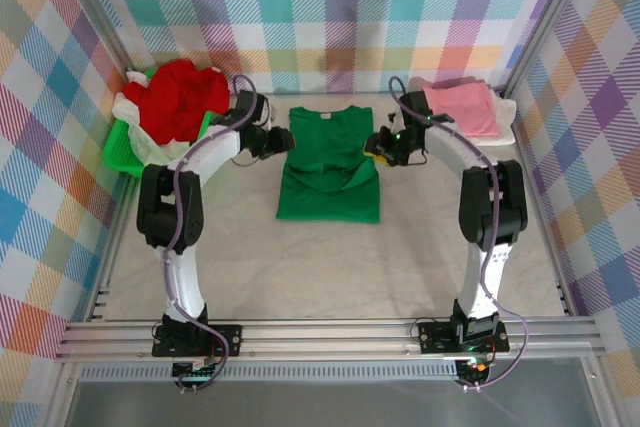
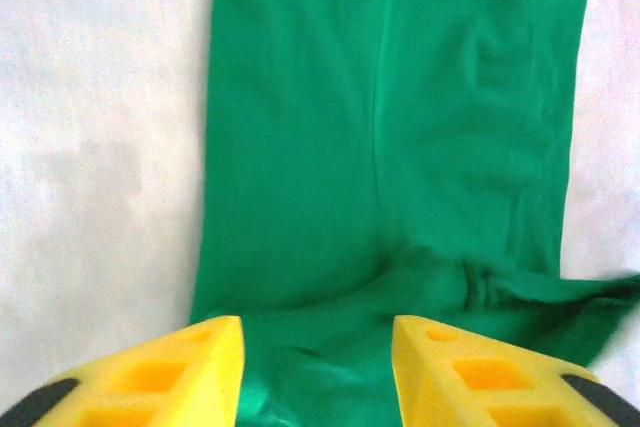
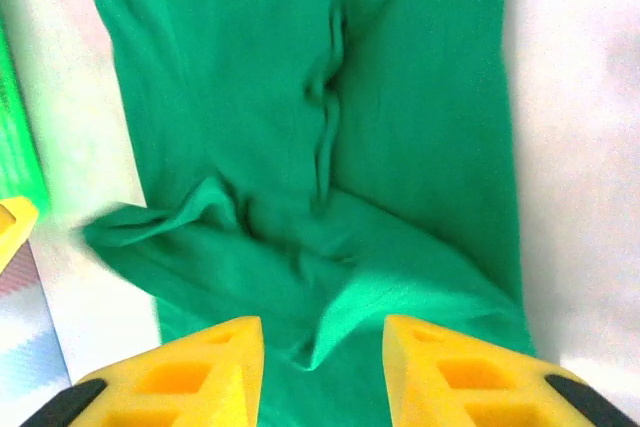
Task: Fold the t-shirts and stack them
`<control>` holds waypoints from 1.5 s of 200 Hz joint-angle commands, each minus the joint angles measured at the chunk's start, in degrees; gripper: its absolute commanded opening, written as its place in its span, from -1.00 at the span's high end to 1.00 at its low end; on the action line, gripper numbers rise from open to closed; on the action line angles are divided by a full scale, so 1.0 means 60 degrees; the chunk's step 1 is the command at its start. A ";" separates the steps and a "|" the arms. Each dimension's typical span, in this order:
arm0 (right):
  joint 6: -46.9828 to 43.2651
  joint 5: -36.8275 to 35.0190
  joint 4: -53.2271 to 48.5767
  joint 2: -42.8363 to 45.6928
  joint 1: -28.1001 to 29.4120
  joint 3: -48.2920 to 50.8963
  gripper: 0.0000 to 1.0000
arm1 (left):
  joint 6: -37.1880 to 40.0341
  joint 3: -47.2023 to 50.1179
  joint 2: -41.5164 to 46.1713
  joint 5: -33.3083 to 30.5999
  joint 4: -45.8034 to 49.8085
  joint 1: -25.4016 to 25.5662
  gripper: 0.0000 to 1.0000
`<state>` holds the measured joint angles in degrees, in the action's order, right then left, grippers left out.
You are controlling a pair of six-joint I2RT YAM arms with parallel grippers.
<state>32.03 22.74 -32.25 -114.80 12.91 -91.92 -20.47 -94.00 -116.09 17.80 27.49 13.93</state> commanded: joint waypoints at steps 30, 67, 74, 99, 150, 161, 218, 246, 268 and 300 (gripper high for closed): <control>-0.0445 0.0818 0.0288 0.1702 -0.0322 0.0591 0.33 | -0.0475 0.1661 0.2051 -0.0768 -0.0486 -0.0139 0.11; -0.0554 0.1734 0.2665 0.3367 0.0543 0.4161 0.51 | 0.0193 0.4418 0.3694 -0.1040 -0.1210 0.0999 0.31; -0.0616 0.1703 0.2799 0.3356 0.0791 0.4420 0.58 | 0.0246 0.4660 0.3732 -0.1034 -0.1268 0.1222 0.42; -0.0375 0.1109 0.3397 0.2740 0.1617 0.4812 0.78 | 0.0133 0.5345 0.3440 -0.0847 -0.2351 0.1822 0.53; 0.0360 -0.1174 0.4448 0.1307 0.2509 0.4217 1.00 | -0.0024 0.4555 0.1694 -0.0665 -0.3466 0.2116 0.56; 0.0399 -0.1524 0.4415 0.0981 0.2550 0.3936 1.00 | 0.0134 0.4034 0.1332 -0.0704 -0.3233 0.2116 0.56; 0.0431 -0.2502 0.4562 -0.0042 0.2551 0.3106 0.99 | 0.0934 0.1219 -0.0493 -0.1483 -0.2034 0.1750 0.58; 0.0274 -0.3098 0.4580 -0.0371 0.2522 0.2586 0.93 | 0.0980 -0.0283 -0.1047 -0.1721 -0.1247 0.1353 0.58; 0.0067 -0.3290 0.4336 -0.1024 0.2430 0.1660 0.92 | 0.0849 -0.0509 -0.0459 -0.1824 -0.1138 0.1332 0.57; 0.0208 -0.2942 0.4502 -0.1681 0.2063 0.0836 0.93 | 0.0469 0.1425 0.1637 -0.1860 -0.2008 0.1655 0.48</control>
<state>33.61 4.93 -5.63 -122.41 27.18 -83.88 -16.47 -92.60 -117.80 6.94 17.30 21.61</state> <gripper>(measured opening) 0.048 0.247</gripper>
